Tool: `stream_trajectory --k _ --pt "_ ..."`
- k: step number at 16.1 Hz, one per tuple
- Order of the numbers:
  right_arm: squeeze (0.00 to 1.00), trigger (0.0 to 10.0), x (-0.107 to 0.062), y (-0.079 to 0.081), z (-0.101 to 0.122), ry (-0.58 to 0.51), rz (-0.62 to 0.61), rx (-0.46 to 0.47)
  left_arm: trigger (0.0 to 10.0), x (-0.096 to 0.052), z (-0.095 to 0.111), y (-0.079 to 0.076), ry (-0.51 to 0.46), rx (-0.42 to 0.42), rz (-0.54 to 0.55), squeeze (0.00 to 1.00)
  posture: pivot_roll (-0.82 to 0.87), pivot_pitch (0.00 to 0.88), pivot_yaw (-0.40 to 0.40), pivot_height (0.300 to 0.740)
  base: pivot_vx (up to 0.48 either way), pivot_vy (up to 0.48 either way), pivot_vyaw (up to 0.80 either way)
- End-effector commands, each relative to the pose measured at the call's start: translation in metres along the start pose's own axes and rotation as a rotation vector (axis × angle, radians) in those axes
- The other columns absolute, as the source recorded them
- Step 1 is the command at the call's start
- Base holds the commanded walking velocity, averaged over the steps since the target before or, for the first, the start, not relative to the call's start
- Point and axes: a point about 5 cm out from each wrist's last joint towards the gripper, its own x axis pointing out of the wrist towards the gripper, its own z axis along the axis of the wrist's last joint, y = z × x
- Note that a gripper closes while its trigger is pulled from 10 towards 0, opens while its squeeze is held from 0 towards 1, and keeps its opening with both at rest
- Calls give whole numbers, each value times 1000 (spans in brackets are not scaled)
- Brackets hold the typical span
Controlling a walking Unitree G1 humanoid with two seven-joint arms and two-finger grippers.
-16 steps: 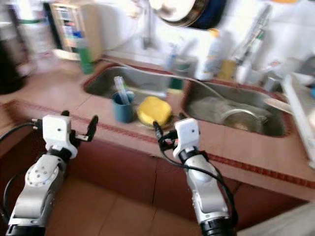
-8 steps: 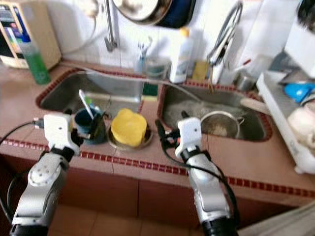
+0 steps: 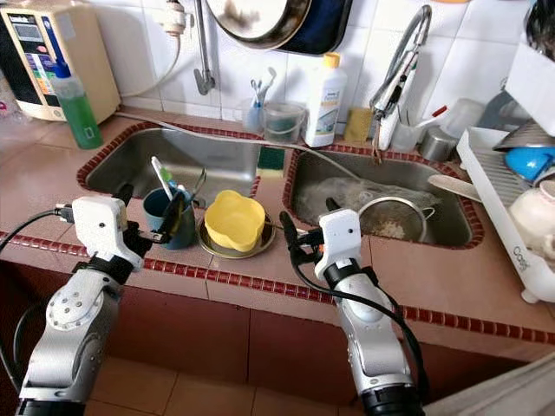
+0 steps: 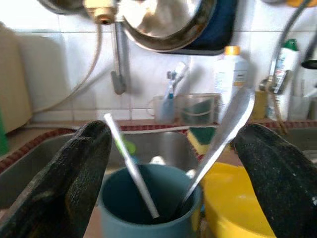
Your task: Kitchen organization
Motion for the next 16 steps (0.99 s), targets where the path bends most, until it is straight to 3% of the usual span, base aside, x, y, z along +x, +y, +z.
stream_trajectory --k 1,5,12,14,16 --pt "0 10000 3 -3 4 -12 0 -8 10000 5 10 -11 -38 34 -78 0 -39 24 -23 740 0 0 0" --pt "0 10000 7 -1 7 -24 36 -25 10000 17 12 -26 -37 101 -176 0 -38 29 -24 740 0 0 0" --pt "0 10000 10 0 10 -39 39 -31 10000 36 8 -34 80 119 -161 0 -46 35 -12 740 0 0 0" --pt "0 10000 9 3 10 -37 42 -21 10000 37 3 -33 171 179 -140 0 -46 41 -7 740 0 0 0" --pt "0 10000 9 6 11 -39 63 -8 10000 41 9 -32 162 183 -130 0 -46 42 -4 740 0 0 0"
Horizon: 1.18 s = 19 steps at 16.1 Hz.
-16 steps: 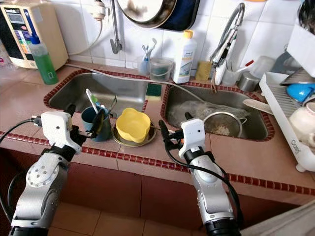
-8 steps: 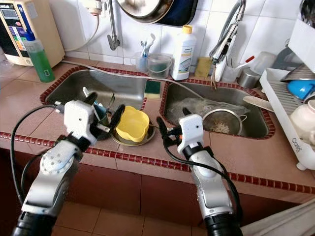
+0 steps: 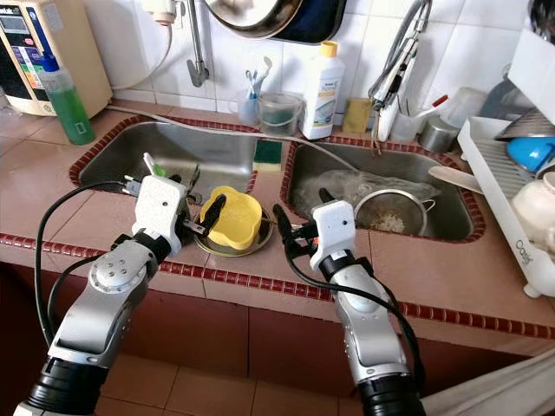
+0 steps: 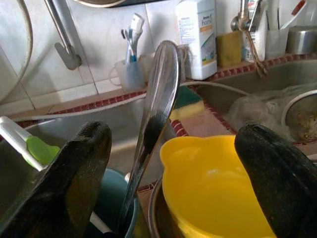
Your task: Kitchen organization
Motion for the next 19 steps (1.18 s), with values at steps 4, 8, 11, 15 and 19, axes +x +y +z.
stream_trajectory --k 4,8,11,15,19 --pt "0 10000 -8 5 7 -12 135 67 10000 4 12 6 -6 34 44 0 -52 37 -3 740 0 0 0" --pt "0 10000 -22 4 7 25 249 33 10000 4 12 8 9 28 48 0 -63 32 2 740 0 0 0" --pt "0 10000 -35 9 9 69 381 50 4392 3 13 13 40 86 82 0 -68 30 7 740 0 0 0" --pt "0 10000 -39 12 13 77 414 79 0 1 14 20 40 40 116 0 -68 26 11 740 0 0 0" --pt "0 10000 -40 14 13 91 425 84 0 0 14 21 48 40 123 0 -66 23 10 740 0 0 0"
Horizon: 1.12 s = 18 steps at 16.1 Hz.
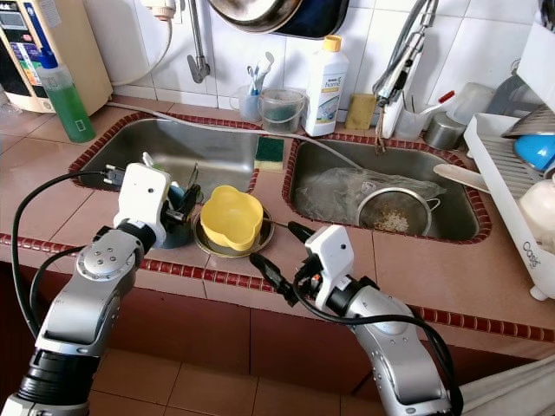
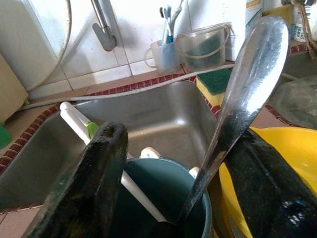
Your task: Kitchen organization
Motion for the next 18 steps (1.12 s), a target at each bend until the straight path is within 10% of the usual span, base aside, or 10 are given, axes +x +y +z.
stream_trajectory --k 1,18 --pt "0 10000 0 4 6 -11 30 -13 0 0 8 0 -24 6 -1 0 -65 21 10 740 0 0 0" --pt "0 10000 -4 6 3 17 0 -23 0 3 11 -17 -20 33 -107 0 -95 38 36 740 0 0 0"
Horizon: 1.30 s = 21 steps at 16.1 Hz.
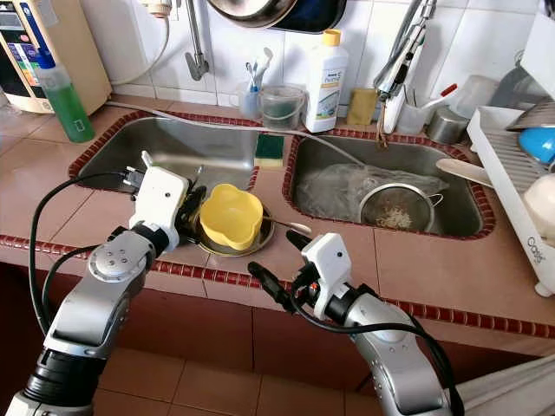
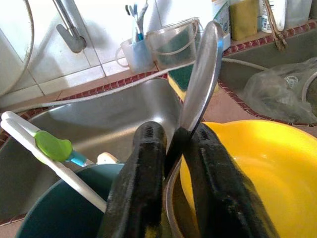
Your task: Kitchen organization
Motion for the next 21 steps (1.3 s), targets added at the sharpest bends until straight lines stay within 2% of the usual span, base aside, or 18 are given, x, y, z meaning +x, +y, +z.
stream_trajectory --k 1,11,12,17,19,21 --pt "0 10000 -1 -1 8 -19 -6 -23 0 1 7 0 -16 15 -6 0 -93 39 36 740 0 0 0" --pt "0 10000 2 -2 10 -18 -13 -35 0 0 6 3 -4 16 12 0 -86 46 26 740 0 0 0" --pt "0 10000 2 -2 10 -19 -14 -36 10000 1 6 1 9 40 -3 0 -85 46 25 740 0 0 0" --pt "0 10000 3 -3 9 -18 -16 -34 10000 2 11 4 -10 45 -2 0 -85 49 23 740 0 0 0" --pt "0 10000 3 -2 9 -17 -9 -25 10000 0 20 3 -60 78 -64 0 -80 50 20 740 0 0 0" --pt "0 10000 3 -2 8 -14 -7 -24 10000 -2 24 6 -69 57 -67 0 -78 51 17 740 0 0 0"
